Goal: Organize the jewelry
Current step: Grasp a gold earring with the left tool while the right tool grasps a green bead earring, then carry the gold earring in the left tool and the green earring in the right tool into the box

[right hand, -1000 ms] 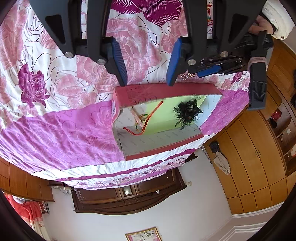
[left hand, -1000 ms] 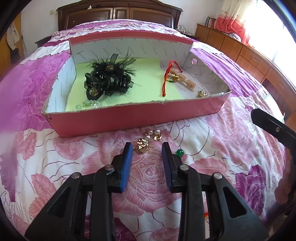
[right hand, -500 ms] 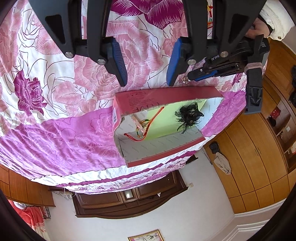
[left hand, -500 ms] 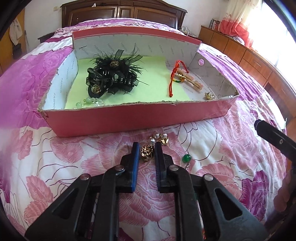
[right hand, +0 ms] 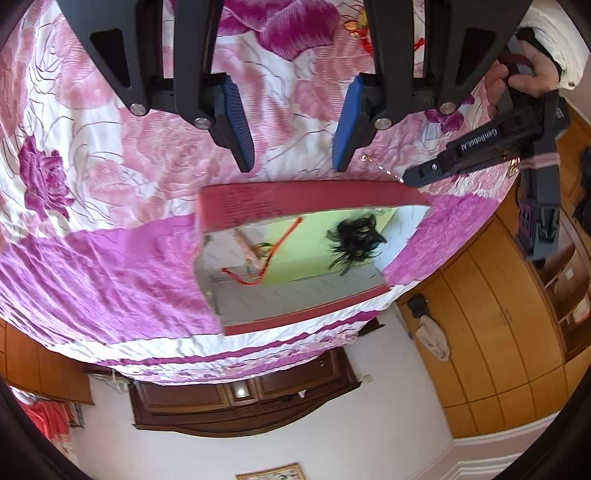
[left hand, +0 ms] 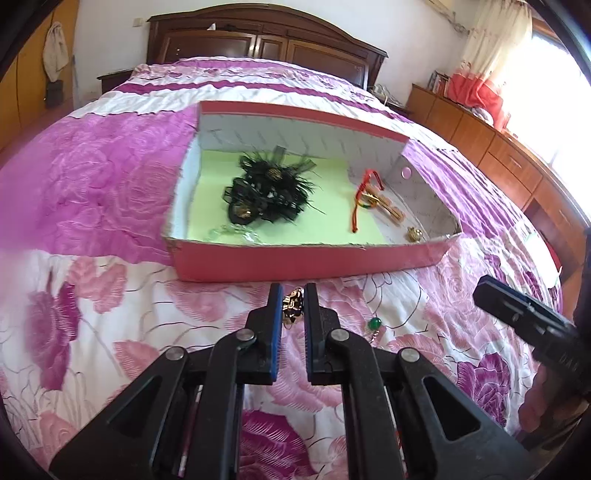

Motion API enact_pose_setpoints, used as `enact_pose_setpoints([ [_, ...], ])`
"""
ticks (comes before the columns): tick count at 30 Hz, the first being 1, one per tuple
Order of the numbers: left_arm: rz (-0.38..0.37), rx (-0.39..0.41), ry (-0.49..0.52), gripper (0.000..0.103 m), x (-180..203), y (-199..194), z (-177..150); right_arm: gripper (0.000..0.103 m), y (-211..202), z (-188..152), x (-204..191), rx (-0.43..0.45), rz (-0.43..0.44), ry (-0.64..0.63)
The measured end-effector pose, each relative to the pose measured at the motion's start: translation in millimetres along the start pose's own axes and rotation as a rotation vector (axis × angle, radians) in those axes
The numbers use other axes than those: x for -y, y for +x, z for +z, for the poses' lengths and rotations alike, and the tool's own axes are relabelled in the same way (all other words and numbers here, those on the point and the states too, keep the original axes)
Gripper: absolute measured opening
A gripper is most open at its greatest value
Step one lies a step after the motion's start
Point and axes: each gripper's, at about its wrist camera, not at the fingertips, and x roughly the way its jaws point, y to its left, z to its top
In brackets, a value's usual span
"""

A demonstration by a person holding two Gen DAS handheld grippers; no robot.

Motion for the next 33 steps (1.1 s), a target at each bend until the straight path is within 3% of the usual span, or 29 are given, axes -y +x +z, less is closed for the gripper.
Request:
enact_pose_setpoints([
  [8,0.022,-0.002,-0.012,0.002,-11,-2,-6,0.046,32,-3,-28,-0.092,0.045,-0.050],
  [19,0.031,-0.016,-0.019,0.002,-21,-1,-15,0.030,81,-9,-41,-0.237,0.039,-0.069],
  [23,0.029,-0.017,-0.025,0.002,-23,0,-16,0.029,89,-12,-43,-0.254,0.025,-0.084],
  [27,0.025,-0.019,-0.023,0.002,-22,0,-16,0.012,93,-12,-46,-0.262,0.022,-0.099],
  [33,0.016,-0.004,-0.021,0.002,-21,-6,-16,0.011,86,-11,-44,-0.231,0.040,-0.080],
])
